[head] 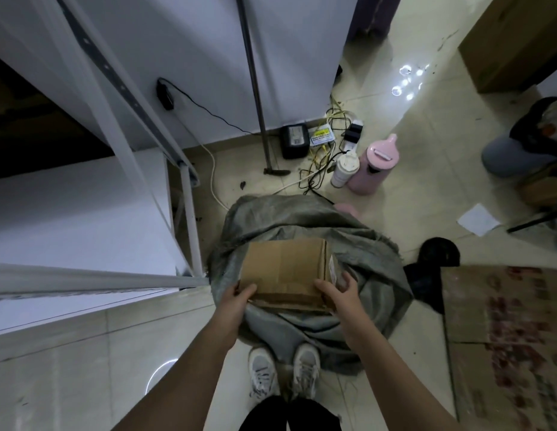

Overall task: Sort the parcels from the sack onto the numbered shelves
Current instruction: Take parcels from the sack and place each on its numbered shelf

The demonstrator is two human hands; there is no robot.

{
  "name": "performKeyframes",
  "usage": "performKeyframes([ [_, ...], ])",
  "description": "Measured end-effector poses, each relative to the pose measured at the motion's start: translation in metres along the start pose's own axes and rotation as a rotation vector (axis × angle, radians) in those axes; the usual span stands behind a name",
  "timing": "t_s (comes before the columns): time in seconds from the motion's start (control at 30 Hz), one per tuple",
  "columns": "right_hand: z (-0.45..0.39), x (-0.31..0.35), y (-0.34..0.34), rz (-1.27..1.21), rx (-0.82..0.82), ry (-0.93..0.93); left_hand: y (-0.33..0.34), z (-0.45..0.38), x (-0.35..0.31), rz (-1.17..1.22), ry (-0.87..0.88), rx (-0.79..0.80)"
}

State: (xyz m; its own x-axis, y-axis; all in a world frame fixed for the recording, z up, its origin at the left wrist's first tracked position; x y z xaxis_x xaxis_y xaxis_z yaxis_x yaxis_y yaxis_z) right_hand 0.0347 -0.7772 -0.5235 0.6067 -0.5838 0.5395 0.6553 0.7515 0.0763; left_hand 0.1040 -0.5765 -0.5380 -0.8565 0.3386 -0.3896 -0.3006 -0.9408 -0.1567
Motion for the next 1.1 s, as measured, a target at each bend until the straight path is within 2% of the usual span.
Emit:
performKeyframes([
  [0.13,0.008,0.004,0.006,0.317,-0.05,-0.321,0.014,0.005,-0.009,-0.054,0.041,-0.002],
  [0.33,0.025,0.006,0.018,1.064,-0.081,-1.037,0.042,0.024,-0.029,0.229,-0.049,0.163],
  [0.47,0.029,0.008,0.01,1.309,-0.02,-1.381,0.046,0.03,-0.037,0.21,-0.076,0.239],
  [0.57,0.028,0.01,0.005,1.457,0.057,-1.581,0.042,0.03,-0.039,0.157,-0.102,0.286],
  [0.7,0.027,0.014,0.005,1.556,0.116,-1.703,0.04,0.034,-0.038,0.164,-0.091,0.327],
  [0.77,0.03,0.015,0.006,1.517,0.185,-1.666,0.039,0.032,-0.035,0.225,-0.05,0.309],
  [0.83,0.03,0.017,0.004,1.361,0.226,-1.483,0.035,0.025,-0.027,0.26,0.023,0.242],
  [0.9,0.025,0.023,0.001,0.97,0.127,-1.146,0.029,0.02,-0.023,0.229,0.124,0.17],
  [1.0,0.013,0.031,0.005,0.145,0.011,-0.385,0.02,0.024,-0.021,-0.032,0.301,0.035],
  [1.03,0.009,0.031,0.007,-0.025,0.006,-0.182,0.02,0.028,-0.021,-0.135,0.375,0.006],
  [1.1,0.002,0.033,0.008,-0.15,0.056,0.002,0.022,0.035,-0.018,-0.357,0.558,-0.024],
])
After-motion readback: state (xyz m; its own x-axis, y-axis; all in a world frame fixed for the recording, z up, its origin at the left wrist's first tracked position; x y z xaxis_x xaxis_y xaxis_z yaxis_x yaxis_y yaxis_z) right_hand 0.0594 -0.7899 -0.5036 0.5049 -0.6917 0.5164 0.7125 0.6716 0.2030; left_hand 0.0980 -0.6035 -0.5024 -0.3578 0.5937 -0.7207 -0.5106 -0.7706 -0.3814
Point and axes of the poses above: each hand's wrist, its own z-axis away from the middle knuckle, its own y-axis out of the palm, x = y × z, the point moved 3 cm from there along -z, towards the middle knuckle, and after that the axes turned 10 degrees about -z, right-handed, at the moved point
